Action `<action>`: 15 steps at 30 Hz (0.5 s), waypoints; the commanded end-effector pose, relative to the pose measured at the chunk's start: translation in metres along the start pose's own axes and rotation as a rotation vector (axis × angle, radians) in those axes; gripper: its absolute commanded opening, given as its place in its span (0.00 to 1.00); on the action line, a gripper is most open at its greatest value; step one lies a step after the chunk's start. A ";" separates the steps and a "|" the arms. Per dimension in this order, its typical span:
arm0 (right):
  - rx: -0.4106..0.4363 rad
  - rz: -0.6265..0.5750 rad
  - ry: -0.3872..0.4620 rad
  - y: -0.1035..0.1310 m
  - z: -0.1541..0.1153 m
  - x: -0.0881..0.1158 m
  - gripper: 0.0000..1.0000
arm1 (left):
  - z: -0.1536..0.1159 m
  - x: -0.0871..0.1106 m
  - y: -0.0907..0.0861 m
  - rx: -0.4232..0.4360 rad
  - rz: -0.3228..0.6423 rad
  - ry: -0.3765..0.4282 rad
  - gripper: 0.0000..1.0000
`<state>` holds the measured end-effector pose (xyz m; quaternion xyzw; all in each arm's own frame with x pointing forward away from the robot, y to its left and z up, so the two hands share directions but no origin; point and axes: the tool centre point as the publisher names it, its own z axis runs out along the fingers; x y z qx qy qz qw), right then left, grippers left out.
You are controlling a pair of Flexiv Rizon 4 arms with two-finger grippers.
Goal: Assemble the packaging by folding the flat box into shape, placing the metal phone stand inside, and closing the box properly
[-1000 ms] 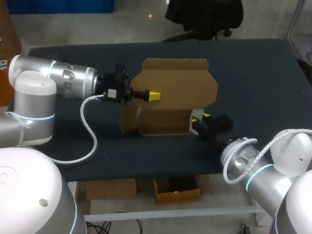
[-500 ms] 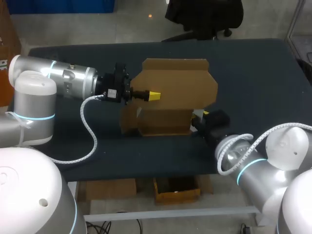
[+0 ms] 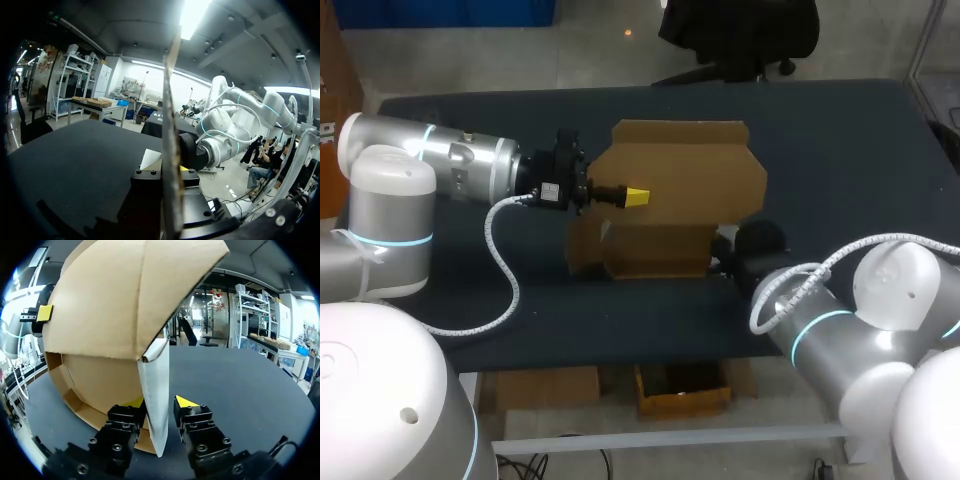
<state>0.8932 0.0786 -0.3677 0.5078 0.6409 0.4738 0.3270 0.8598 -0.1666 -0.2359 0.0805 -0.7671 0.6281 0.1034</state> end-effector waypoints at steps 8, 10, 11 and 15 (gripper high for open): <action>0.024 0.003 -0.072 -0.003 0.002 0.002 0.26 | 0.002 -0.001 0.003 0.000 0.000 0.002 0.00; 0.028 0.006 -0.072 -0.004 0.002 0.001 0.24 | 0.002 -0.001 0.003 0.000 0.000 0.002 0.00; 0.029 0.008 -0.073 -0.004 0.002 0.001 0.24 | 0.002 -0.001 0.003 0.000 0.000 0.002 0.00; 0.041 0.016 -0.072 -0.008 0.002 0.003 0.20 | 0.002 -0.001 0.003 0.000 0.000 0.002 0.00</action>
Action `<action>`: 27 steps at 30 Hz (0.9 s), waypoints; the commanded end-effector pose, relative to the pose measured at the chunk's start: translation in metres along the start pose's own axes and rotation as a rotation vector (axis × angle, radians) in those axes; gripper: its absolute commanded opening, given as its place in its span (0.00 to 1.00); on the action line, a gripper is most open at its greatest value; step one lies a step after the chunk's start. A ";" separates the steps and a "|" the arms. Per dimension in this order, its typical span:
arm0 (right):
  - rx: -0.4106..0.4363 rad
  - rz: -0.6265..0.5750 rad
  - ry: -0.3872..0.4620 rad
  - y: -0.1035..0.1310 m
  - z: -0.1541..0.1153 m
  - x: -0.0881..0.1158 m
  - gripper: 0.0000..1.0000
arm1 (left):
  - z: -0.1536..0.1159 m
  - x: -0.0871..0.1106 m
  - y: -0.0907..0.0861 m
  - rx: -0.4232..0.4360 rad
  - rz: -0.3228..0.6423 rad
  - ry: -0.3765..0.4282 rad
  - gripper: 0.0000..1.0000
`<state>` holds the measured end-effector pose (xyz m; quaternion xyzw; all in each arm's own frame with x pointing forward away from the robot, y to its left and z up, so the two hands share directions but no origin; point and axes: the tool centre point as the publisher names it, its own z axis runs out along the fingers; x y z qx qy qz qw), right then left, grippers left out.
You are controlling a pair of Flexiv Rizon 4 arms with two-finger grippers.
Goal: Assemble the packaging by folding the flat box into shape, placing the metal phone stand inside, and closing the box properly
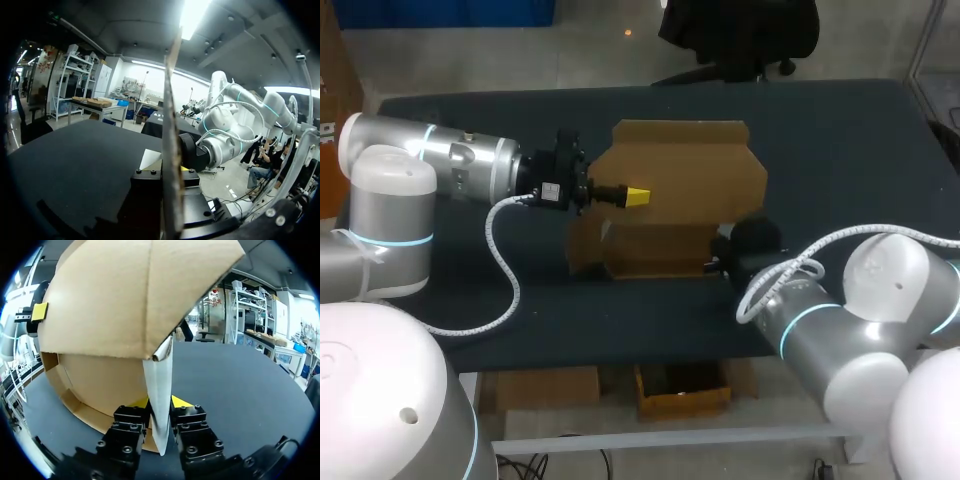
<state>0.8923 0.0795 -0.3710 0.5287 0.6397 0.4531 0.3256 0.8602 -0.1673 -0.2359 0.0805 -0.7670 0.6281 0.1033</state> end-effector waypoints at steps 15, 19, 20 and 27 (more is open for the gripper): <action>0.033 -0.003 -0.041 -0.004 0.003 -0.003 0.19 | 0.001 -0.001 0.004 0.000 0.000 0.003 0.00; 0.039 -0.005 -0.040 -0.002 0.005 -0.004 0.09 | 0.001 -0.001 0.004 0.000 0.000 0.003 0.00; 0.042 -0.006 -0.039 -0.002 0.005 -0.005 0.08 | 0.001 -0.001 0.004 0.000 0.000 0.003 0.00; 0.056 -0.005 -0.036 -0.002 0.008 -0.006 0.00 | 0.001 -0.001 0.004 0.000 0.000 0.003 0.00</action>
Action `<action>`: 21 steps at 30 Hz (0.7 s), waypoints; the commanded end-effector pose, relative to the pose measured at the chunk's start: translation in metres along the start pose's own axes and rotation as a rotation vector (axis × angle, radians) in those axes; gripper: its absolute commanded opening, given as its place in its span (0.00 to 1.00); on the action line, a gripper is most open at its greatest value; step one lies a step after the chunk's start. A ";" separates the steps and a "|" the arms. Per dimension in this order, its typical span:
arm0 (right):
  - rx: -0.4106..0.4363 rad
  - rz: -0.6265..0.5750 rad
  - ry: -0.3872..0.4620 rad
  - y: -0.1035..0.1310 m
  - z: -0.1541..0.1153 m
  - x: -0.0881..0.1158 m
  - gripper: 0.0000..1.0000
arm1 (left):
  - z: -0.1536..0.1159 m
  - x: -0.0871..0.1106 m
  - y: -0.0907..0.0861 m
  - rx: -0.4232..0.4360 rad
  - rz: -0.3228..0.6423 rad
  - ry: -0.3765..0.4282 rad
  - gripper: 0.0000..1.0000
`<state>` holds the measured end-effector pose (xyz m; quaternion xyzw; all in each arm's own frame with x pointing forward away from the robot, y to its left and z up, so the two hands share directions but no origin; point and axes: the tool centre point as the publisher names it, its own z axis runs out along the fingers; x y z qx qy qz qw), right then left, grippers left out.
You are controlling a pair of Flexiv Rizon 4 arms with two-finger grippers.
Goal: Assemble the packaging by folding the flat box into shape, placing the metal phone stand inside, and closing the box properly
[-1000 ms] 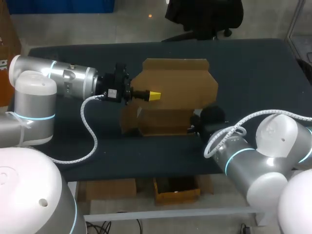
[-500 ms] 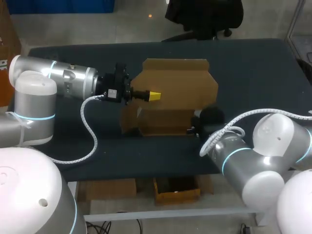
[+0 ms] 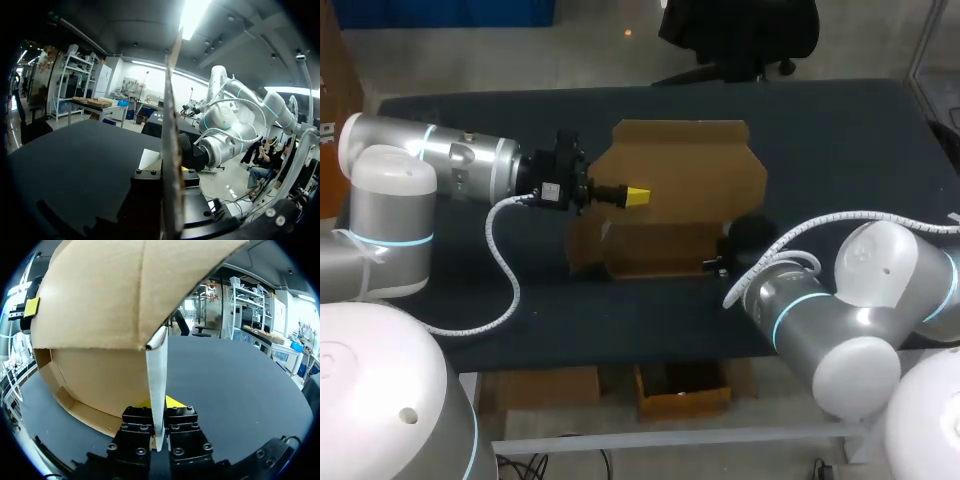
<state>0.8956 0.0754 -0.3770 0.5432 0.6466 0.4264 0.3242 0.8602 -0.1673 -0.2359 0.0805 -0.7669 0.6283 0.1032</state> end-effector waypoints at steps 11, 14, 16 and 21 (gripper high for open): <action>0.009 -0.013 0.007 0.006 0.001 -0.001 0.00 | 0.001 -0.001 0.003 -0.007 0.016 -0.006 0.40; 0.000 -0.005 0.040 0.007 -0.002 -0.002 0.00 | 0.001 0.001 0.001 -0.014 0.045 -0.018 1.00; 0.003 -0.003 0.050 0.007 -0.004 -0.003 0.00 | 0.001 0.001 0.000 -0.033 0.071 -0.039 1.00; 0.014 0.014 0.108 0.010 -0.009 -0.008 0.00 | 0.001 0.002 -0.004 -0.044 0.107 -0.054 1.00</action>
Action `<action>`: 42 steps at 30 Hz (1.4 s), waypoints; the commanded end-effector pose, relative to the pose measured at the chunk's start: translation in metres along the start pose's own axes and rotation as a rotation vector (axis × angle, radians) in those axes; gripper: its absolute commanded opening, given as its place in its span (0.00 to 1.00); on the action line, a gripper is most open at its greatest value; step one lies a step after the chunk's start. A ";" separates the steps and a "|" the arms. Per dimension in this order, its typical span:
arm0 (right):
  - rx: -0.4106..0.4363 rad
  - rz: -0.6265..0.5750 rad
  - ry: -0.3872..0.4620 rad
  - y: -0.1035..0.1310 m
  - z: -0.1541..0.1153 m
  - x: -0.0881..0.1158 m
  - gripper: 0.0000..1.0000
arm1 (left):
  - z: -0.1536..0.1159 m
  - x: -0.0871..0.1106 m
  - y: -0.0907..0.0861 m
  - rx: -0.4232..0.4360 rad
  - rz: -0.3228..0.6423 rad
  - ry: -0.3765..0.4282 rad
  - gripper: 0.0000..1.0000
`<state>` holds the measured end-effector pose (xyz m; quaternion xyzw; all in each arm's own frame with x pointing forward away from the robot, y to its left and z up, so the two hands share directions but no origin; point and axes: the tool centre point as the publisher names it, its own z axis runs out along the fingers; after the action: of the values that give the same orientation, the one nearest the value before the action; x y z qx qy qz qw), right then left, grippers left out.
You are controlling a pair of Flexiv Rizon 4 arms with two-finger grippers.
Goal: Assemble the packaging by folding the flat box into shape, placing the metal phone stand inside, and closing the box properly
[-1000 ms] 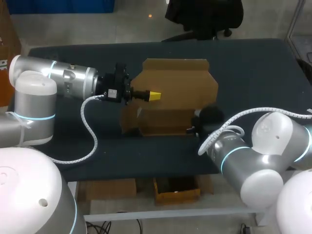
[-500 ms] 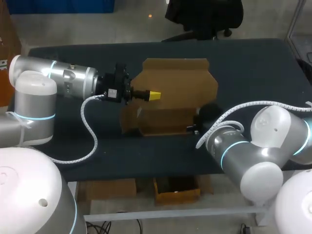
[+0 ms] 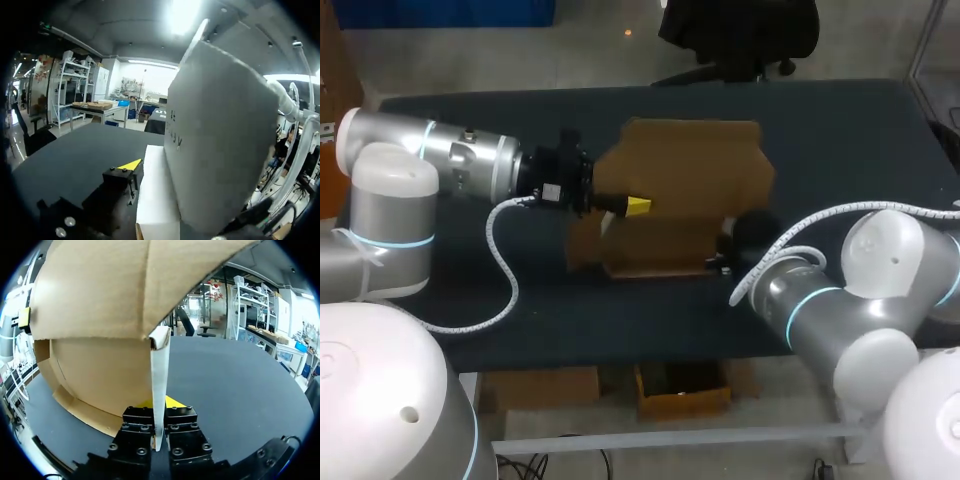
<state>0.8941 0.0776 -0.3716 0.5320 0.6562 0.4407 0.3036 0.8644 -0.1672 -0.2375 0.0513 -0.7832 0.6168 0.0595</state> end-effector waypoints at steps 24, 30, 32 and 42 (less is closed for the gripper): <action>0.104 0.027 0.308 0.018 -0.015 -0.040 0.00 | -0.017 0.012 -0.004 -0.112 0.134 -0.165 1.00; 0.130 0.029 0.408 0.018 -0.011 -0.043 0.00 | -0.028 0.017 -0.002 -0.124 0.191 -0.179 1.00; 0.143 0.033 0.434 0.020 -0.010 -0.045 0.00 | -0.033 0.019 -0.001 -0.122 0.210 -0.185 1.00; 0.264 0.025 0.527 0.035 -0.005 -0.050 0.00 | -0.061 0.021 0.005 -0.155 0.252 -0.155 1.00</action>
<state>0.9096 0.0315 -0.3477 0.4889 0.7279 0.4576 0.1473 0.8444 -0.1207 -0.2286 -0.0001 -0.8298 0.5518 -0.0834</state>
